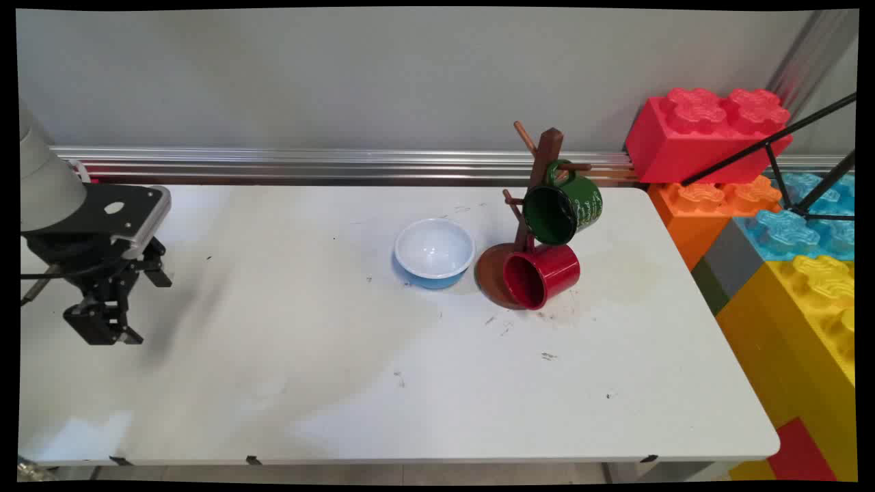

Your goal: Pick up the green mug from the rack

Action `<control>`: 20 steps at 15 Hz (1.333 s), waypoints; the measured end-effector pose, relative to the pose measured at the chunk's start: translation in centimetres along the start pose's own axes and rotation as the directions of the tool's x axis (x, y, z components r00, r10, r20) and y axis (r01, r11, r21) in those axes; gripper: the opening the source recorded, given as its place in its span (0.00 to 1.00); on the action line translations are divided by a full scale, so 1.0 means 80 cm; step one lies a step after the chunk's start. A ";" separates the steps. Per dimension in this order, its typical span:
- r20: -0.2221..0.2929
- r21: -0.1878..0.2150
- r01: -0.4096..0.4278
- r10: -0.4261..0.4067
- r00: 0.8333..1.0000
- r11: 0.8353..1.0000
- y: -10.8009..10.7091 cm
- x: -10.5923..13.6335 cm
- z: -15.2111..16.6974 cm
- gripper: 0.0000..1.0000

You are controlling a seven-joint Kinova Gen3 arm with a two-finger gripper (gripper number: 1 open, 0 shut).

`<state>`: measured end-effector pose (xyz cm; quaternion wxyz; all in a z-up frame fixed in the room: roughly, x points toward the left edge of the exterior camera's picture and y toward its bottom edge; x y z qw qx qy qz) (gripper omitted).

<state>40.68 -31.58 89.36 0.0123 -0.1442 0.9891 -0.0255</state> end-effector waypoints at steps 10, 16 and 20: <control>-0.237 0.044 0.099 -0.086 0.968 0.994 -0.025 0.034 -0.002 1.00; -0.484 0.046 0.146 -0.106 0.869 0.988 -0.034 0.085 -0.024 1.00; -0.593 0.051 0.183 -0.118 0.797 0.982 -0.037 0.112 -0.034 1.00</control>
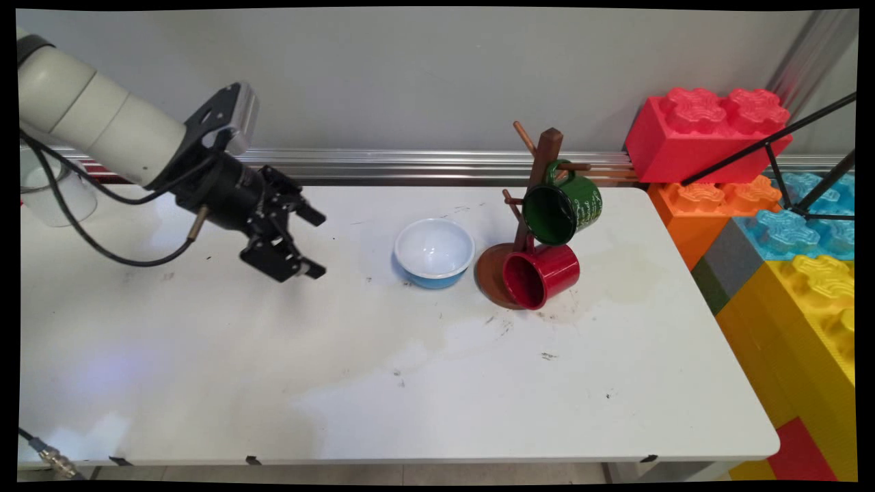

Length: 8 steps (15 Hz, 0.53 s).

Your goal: Pick up the green mug from the rack

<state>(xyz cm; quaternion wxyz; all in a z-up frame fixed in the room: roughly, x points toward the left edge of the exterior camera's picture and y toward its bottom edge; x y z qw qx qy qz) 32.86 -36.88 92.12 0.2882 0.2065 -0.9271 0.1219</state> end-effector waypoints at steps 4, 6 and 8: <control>-0.068 0.022 0.013 -0.012 0.998 1.000 0.003 0.016 0.004 1.00; -0.084 0.032 0.022 -0.020 0.996 0.999 0.007 0.022 0.007 1.00; -0.086 0.041 0.040 -0.036 0.996 0.998 0.012 0.029 0.010 1.00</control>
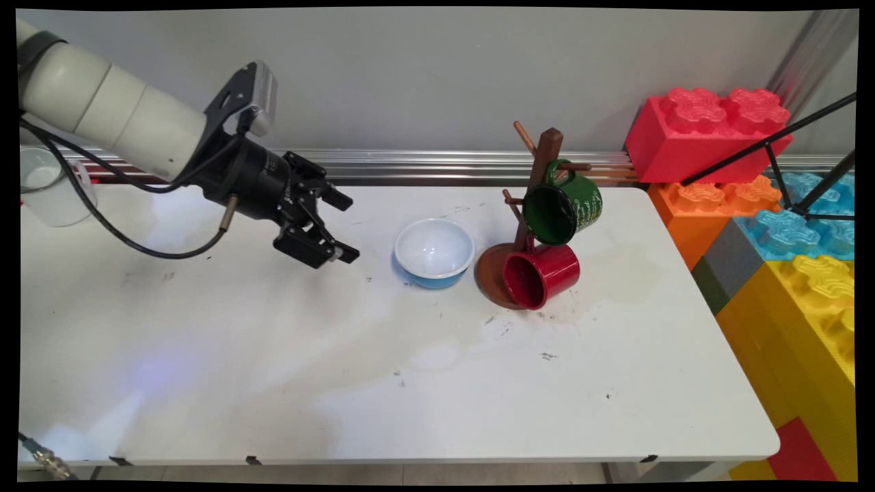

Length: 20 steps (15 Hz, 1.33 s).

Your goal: Pick up the green mug from the rack

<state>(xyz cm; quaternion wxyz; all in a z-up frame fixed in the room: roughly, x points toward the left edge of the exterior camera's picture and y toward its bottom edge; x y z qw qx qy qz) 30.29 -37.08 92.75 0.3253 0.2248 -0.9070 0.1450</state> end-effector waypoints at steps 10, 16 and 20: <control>0.059 0.032 0.085 -0.087 0.994 0.996 0.042 0.062 0.040 1.00; 0.066 0.044 0.145 -0.147 0.987 0.989 0.074 0.124 0.076 1.00; 0.061 0.050 0.185 -0.188 0.980 0.981 0.088 0.161 0.097 1.00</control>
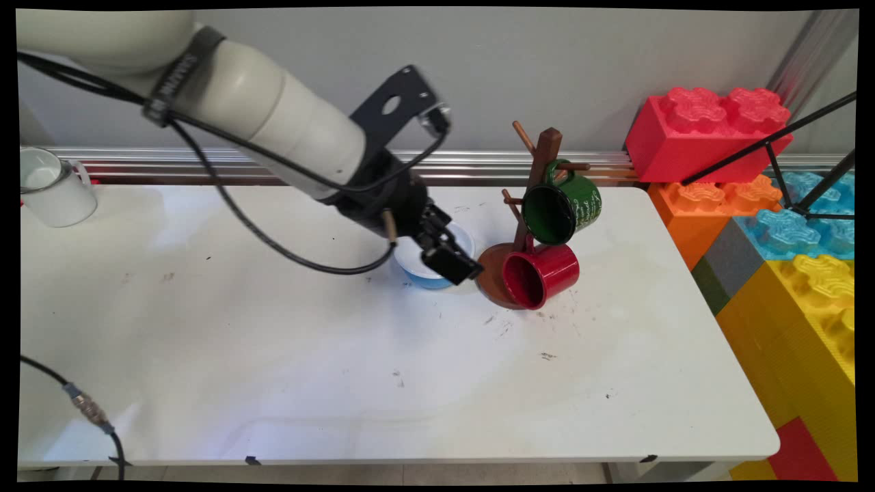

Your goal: Pick up the green mug from the rack

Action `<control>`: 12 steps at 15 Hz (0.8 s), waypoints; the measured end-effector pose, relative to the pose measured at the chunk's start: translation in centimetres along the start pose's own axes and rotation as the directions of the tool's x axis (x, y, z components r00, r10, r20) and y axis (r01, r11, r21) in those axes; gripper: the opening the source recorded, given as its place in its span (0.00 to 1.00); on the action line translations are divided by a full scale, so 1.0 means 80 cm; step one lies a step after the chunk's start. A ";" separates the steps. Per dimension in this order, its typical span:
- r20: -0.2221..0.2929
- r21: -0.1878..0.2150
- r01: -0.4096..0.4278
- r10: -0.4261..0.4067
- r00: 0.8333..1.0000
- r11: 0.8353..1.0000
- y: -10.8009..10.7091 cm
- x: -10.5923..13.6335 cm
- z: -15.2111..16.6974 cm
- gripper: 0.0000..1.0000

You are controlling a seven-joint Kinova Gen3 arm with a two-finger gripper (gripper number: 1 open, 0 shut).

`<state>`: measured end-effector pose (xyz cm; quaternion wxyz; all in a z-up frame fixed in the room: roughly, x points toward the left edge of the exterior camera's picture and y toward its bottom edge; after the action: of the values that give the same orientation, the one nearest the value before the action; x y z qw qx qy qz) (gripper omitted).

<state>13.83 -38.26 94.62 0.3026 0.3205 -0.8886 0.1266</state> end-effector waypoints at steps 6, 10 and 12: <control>-0.026 0.004 0.080 -0.080 0.996 0.997 0.019 0.038 0.021 1.00; -0.058 0.002 0.131 -0.131 0.990 0.991 0.026 0.057 0.034 1.00; -0.086 -0.003 0.161 -0.161 0.983 0.987 0.027 0.066 0.042 1.00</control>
<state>7.64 -40.62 95.18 0.3493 0.3862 -0.8456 0.1172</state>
